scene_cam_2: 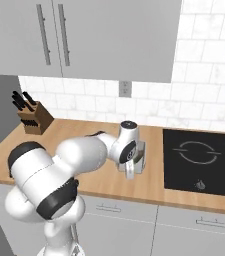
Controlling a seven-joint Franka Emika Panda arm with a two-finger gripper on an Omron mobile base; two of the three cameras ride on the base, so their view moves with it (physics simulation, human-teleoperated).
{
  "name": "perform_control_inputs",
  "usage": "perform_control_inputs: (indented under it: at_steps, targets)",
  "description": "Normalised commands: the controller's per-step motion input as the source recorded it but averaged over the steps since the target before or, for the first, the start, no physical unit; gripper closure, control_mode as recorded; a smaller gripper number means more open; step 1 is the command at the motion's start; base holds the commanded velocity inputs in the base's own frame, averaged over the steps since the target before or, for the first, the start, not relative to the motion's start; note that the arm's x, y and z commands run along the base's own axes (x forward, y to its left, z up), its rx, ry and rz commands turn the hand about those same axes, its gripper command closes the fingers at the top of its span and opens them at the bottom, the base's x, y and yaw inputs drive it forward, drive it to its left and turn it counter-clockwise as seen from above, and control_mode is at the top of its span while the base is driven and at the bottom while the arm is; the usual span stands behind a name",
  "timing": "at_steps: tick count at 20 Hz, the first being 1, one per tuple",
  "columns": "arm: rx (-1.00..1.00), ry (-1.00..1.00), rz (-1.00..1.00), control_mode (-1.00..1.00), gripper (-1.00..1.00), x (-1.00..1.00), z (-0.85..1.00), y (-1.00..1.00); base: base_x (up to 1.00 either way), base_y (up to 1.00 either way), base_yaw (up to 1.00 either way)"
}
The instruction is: Take the meat container that has the steak and place it on the second highest rack of the freezer. Then take the vegetable container that has the lemon wedge and cucumber and place it on the highest rack of the freezer.
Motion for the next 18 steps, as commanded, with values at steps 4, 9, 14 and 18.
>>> perform_control_inputs:
  at_steps: [4,9,14,18]
  targets:
    - [0.00,0.00,0.00,-1.00,-1.00,0.19,0.04,-0.03,0.00,0.00,0.00]
    - [0.00,0.00,0.00,-1.00,-1.00,0.00,0.01,-0.17,0.00,0.00,0.00]
    - [0.00,0.01,0.00,-1.00,-1.00,0.03,0.00,0.01,0.00,0.00,0.00]
    - [0.00,0.06,0.00,-1.00,-1.00,0.10,-0.08,0.12,0.00,0.00,0.00]
